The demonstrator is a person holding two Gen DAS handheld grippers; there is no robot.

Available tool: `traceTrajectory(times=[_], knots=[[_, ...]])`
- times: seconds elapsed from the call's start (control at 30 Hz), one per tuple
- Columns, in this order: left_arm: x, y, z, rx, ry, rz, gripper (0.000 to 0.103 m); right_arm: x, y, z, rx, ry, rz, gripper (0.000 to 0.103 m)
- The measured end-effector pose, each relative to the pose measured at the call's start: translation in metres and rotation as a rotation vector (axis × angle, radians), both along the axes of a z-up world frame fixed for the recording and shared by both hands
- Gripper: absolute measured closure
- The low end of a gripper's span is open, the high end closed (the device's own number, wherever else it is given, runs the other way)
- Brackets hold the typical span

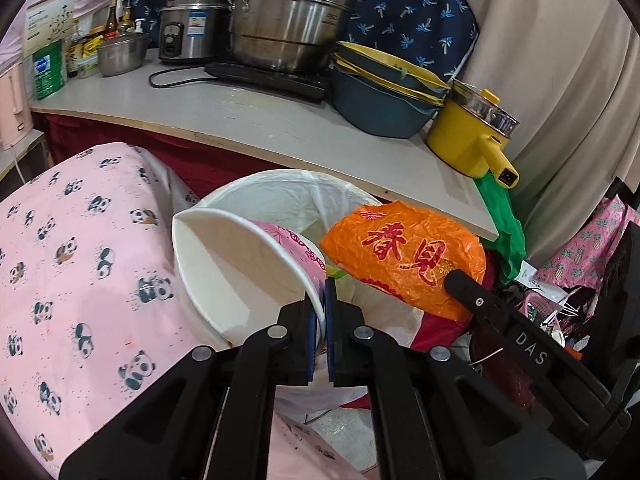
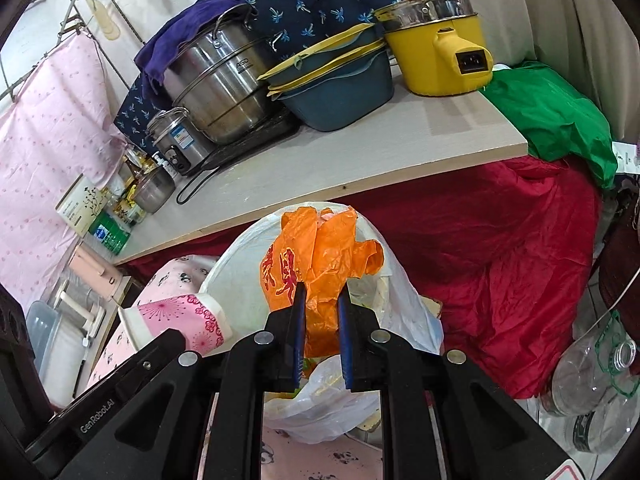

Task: Collect trash

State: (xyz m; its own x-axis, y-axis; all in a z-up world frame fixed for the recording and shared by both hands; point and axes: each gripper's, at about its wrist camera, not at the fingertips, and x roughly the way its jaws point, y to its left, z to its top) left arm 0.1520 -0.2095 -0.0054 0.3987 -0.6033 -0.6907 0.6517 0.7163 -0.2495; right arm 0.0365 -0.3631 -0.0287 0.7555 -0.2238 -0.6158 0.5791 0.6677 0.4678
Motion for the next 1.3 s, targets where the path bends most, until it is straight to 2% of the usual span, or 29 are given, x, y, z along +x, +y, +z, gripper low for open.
traceTrajectory(times=[0.13, 0.17, 0.2, 0.27, 0.37, 0.77, 0.97, 1.03, 1.3], knots=[[0.003, -0.008, -0.006, 0.009, 0.001, -0.012, 0.097, 0.003, -0.004, -0.005, 0.006, 0.008, -0.004, 0.089], [0.004, -0.009, -0.007, 0.013, 0.003, -0.008, 0.090, 0.004, -0.005, -0.006, 0.007, 0.009, -0.003, 0.089], [0.006, -0.009, -0.009, 0.016, 0.005, 0.003, 0.075, 0.005, -0.005, -0.007, 0.009, 0.012, -0.002, 0.089], [0.009, -0.004, -0.010, 0.000, -0.001, 0.024, 0.061, 0.008, -0.006, -0.009, 0.011, 0.016, 0.001, 0.089], [0.013, 0.004, -0.011, -0.009, -0.002, 0.046, 0.055, 0.012, -0.005, -0.012, 0.013, 0.021, 0.008, 0.089], [0.026, 0.040, -0.019, 0.041, -0.039, 0.176, 0.055, 0.047, 0.010, -0.014, 0.013, 0.025, 0.091, 0.087], [0.028, 0.052, -0.021, 0.061, -0.053, 0.232, 0.055, 0.065, 0.023, -0.018, 0.009, 0.057, 0.127, 0.079], [0.028, 0.055, -0.021, 0.072, -0.060, 0.248, 0.054, 0.063, 0.027, -0.015, -0.005, 0.051, 0.116, 0.068], [0.023, 0.072, -0.017, 0.085, -0.071, 0.308, 0.050, 0.058, 0.034, 0.000, -0.031, 0.031, 0.128, 0.066]])
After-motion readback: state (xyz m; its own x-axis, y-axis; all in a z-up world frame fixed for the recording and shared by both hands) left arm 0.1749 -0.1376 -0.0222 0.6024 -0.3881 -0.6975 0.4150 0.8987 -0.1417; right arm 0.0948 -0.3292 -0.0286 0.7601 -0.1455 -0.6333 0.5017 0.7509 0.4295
